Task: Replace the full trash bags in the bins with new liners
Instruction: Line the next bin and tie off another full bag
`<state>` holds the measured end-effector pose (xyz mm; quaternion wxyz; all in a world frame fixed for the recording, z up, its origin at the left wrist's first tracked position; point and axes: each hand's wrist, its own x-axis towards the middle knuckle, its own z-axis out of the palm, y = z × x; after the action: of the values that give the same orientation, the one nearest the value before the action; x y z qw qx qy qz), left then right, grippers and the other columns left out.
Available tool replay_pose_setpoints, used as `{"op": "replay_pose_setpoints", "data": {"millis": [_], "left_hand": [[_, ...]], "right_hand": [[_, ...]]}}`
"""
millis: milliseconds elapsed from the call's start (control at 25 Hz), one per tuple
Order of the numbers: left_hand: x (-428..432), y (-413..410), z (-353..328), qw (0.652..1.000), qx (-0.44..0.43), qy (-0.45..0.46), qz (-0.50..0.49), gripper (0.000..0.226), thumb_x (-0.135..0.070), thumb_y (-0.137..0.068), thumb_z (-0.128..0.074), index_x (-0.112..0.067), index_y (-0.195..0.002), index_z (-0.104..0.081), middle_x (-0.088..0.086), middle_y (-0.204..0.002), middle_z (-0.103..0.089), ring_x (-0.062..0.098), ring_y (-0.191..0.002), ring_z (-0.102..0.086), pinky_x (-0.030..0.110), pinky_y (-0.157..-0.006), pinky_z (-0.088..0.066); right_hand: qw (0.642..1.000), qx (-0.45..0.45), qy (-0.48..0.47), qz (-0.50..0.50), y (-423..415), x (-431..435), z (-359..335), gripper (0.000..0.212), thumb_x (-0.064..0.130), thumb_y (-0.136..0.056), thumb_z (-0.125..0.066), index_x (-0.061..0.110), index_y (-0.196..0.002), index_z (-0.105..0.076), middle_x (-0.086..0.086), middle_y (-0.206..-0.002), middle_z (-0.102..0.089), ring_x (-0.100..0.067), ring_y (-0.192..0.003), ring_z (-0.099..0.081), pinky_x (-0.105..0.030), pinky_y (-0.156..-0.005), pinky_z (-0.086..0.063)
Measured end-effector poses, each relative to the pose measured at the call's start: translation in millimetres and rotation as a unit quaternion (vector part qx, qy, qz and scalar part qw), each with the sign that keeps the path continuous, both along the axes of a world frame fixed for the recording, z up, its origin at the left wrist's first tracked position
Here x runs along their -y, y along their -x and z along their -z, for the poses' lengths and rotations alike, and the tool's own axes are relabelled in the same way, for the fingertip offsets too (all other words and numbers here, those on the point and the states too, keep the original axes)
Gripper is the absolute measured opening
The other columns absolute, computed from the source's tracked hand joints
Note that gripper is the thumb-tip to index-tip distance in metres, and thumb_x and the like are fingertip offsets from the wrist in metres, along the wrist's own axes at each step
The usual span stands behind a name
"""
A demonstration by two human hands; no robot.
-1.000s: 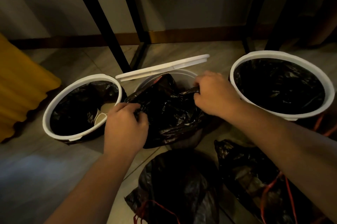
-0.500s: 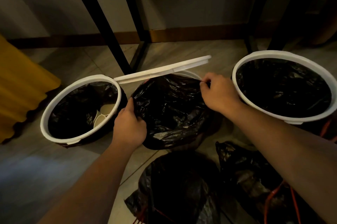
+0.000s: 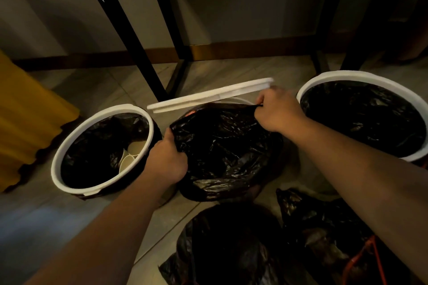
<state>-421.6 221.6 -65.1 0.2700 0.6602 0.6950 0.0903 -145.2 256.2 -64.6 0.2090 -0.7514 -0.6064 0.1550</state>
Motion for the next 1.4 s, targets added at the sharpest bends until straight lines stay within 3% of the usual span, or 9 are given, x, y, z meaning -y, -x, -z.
{"op": "replay_pose_setpoints", "data": {"millis": [200,360,560,800,920,1040,1160,1280,1400], "left_hand": [[-14,-18,-19,0.973,-0.096,-0.191,0.083,0.040,-0.024,-0.093,-0.061,-0.014,-0.131,-0.068,0.014,-0.125,-0.066,0.035,-0.119,-0.059,0.037,-0.092,-0.047],[-50,-40,-14,0.961,-0.124,-0.191,0.155,0.041,-0.024,-0.099,-0.062,-0.016,-0.138,-0.069,0.014,-0.141,-0.063,0.033,-0.124,-0.061,0.039,-0.105,-0.050],[-79,-37,0,0.962,-0.114,-0.215,0.125,0.040,-0.011,-0.099,-0.059,-0.012,-0.138,-0.069,0.017,-0.141,-0.062,0.036,-0.123,-0.062,0.040,-0.104,-0.049],[-101,-24,4,0.962,-0.090,-0.234,0.109,0.035,-0.013,-0.103,-0.055,-0.016,-0.131,-0.074,0.012,-0.124,-0.076,0.031,-0.111,-0.069,0.031,-0.095,-0.049],[-112,-16,9,0.973,-0.065,-0.204,0.086,0.030,-0.021,-0.104,-0.057,-0.023,-0.125,-0.077,0.003,-0.112,-0.078,0.016,-0.086,-0.069,0.017,-0.081,-0.045],[-122,-13,14,0.991,0.051,-0.125,0.004,0.028,-0.021,-0.103,-0.057,-0.032,-0.113,-0.080,-0.006,-0.097,-0.077,0.004,-0.074,-0.065,0.007,-0.062,-0.048],[-131,-20,16,0.980,0.182,-0.041,-0.073,0.036,-0.013,-0.104,-0.048,-0.025,-0.103,-0.082,0.004,-0.104,-0.078,0.022,-0.095,-0.073,0.030,-0.085,-0.062],[-141,-24,17,0.974,0.208,0.003,-0.094,0.037,-0.008,-0.106,-0.045,-0.018,-0.106,-0.081,0.004,-0.113,-0.077,0.020,-0.106,-0.070,0.028,-0.091,-0.058],[-147,-25,18,0.969,0.219,0.070,-0.090,0.032,-0.032,-0.109,-0.052,-0.017,-0.127,-0.074,0.007,-0.123,-0.075,0.025,-0.112,-0.070,0.041,-0.102,-0.057]], "right_hand": [[0.996,-0.086,0.018,-0.002,-1,-19,8,0.017,0.016,-0.086,-0.071,0.025,-0.099,-0.077,0.004,-0.102,-0.070,-0.008,-0.077,-0.059,-0.025,-0.061,-0.049],[0.990,-0.127,0.024,-0.058,1,-29,14,0.038,0.013,-0.086,-0.071,0.034,-0.118,-0.073,0.004,-0.119,-0.058,-0.011,-0.083,-0.061,-0.024,-0.061,-0.047],[0.985,-0.128,-0.018,-0.110,4,-47,10,0.002,0.034,-0.089,-0.080,0.035,-0.088,-0.079,0.010,-0.094,-0.072,-0.011,-0.084,-0.067,-0.023,-0.066,-0.051],[0.986,-0.091,-0.021,-0.137,-5,-71,12,0.019,0.028,-0.094,-0.076,0.030,-0.076,-0.074,0.008,-0.077,-0.072,-0.007,-0.073,-0.066,-0.023,-0.060,-0.046],[0.985,-0.106,0.001,-0.134,-8,-78,15,0.025,0.022,-0.092,-0.079,0.034,-0.071,-0.072,0.014,-0.078,-0.071,-0.002,-0.074,-0.065,-0.019,-0.061,-0.044],[0.972,-0.221,0.053,-0.064,-11,-86,17,0.020,0.020,-0.087,-0.084,0.031,-0.071,-0.078,0.011,-0.080,-0.075,-0.005,-0.083,-0.069,-0.022,-0.066,-0.048],[0.953,-0.287,0.097,-0.014,-12,-96,19,0.009,0.017,-0.087,-0.080,0.024,-0.082,-0.082,0.006,-0.082,-0.079,-0.014,-0.087,-0.074,-0.029,-0.071,-0.057],[0.935,-0.323,0.143,0.025,-7,-103,18,0.013,0.013,-0.086,-0.078,0.015,-0.098,-0.077,-0.006,-0.093,-0.079,-0.024,-0.090,-0.076,-0.037,-0.079,-0.063],[0.909,-0.370,0.184,0.052,-3,-108,16,0.027,0.003,-0.083,-0.073,0.010,-0.109,-0.068,-0.013,-0.100,-0.077,-0.030,-0.088,-0.077,-0.042,-0.075,-0.066]]}}
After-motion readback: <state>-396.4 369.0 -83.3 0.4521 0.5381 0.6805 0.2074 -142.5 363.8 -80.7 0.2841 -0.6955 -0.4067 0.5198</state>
